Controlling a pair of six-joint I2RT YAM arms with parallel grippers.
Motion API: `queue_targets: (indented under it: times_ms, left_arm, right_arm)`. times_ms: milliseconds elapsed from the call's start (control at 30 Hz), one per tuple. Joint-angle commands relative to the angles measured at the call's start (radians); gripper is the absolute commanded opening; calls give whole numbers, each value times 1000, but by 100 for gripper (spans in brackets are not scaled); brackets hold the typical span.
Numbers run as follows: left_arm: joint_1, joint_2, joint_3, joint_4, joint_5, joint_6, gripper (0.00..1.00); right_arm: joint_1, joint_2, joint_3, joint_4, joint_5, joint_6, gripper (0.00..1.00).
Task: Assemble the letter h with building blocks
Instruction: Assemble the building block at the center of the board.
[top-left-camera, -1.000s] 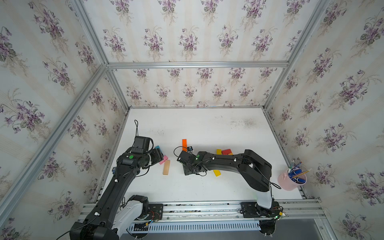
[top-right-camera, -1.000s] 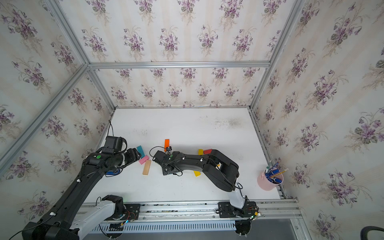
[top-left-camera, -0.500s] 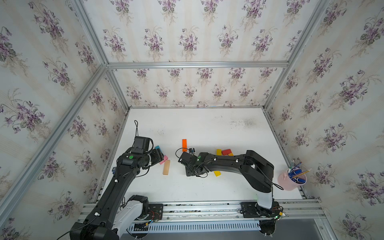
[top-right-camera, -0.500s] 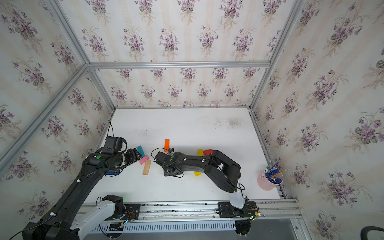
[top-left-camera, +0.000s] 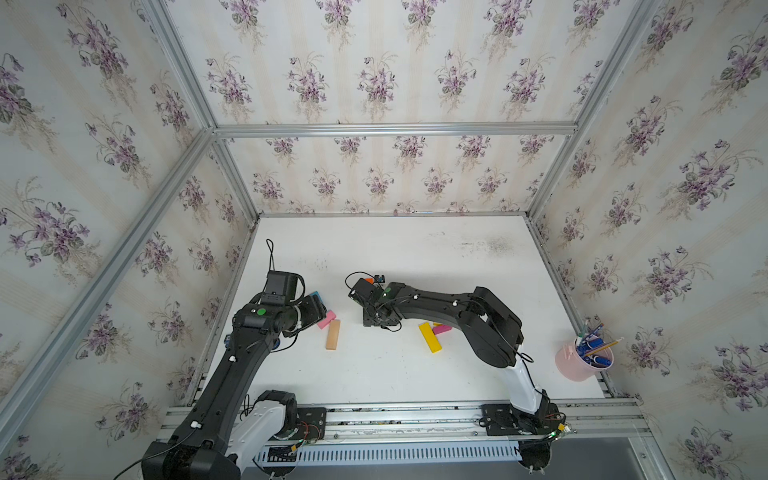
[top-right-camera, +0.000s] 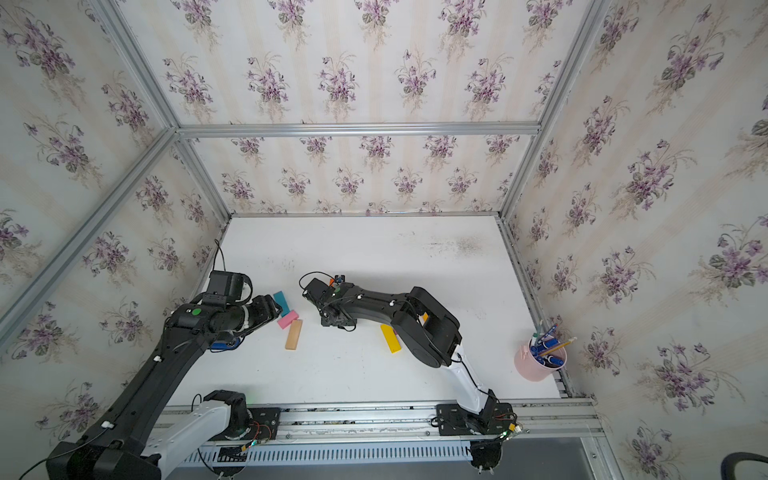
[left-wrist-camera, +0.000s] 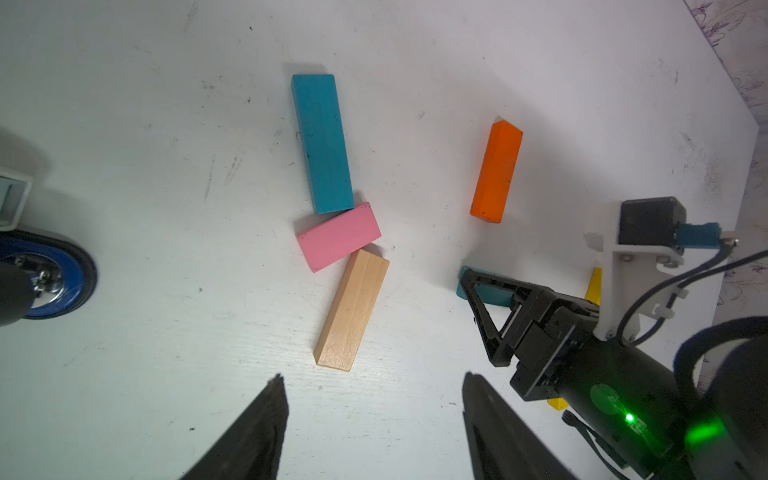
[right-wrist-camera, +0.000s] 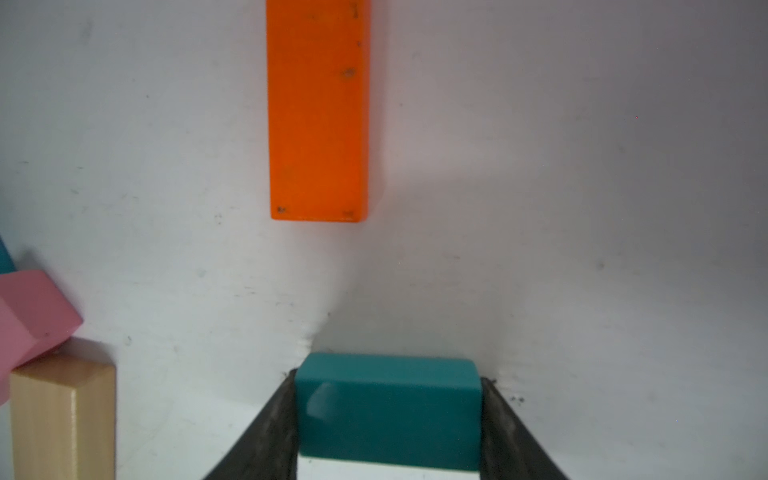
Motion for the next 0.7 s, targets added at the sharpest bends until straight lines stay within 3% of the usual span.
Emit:
queue_targets:
  times_ms: [0,300,467,667]
  left_arm:
    - [3,6,-1,13,14,12,69]
    - [5,6,-4,14,14,13,69]
    - [5,6,-3,15,17,13,69]
    - [6,6,-2,15,20,13,69]
  right_arm:
    - [-8,33,23,-12,-16,-2,47]
    - [-35,75,71,-27,-7,-12,50]
    - [-33,89,89,-34,-15,-13,62]
    - [-33,85,88,-36,-19,-13,64]
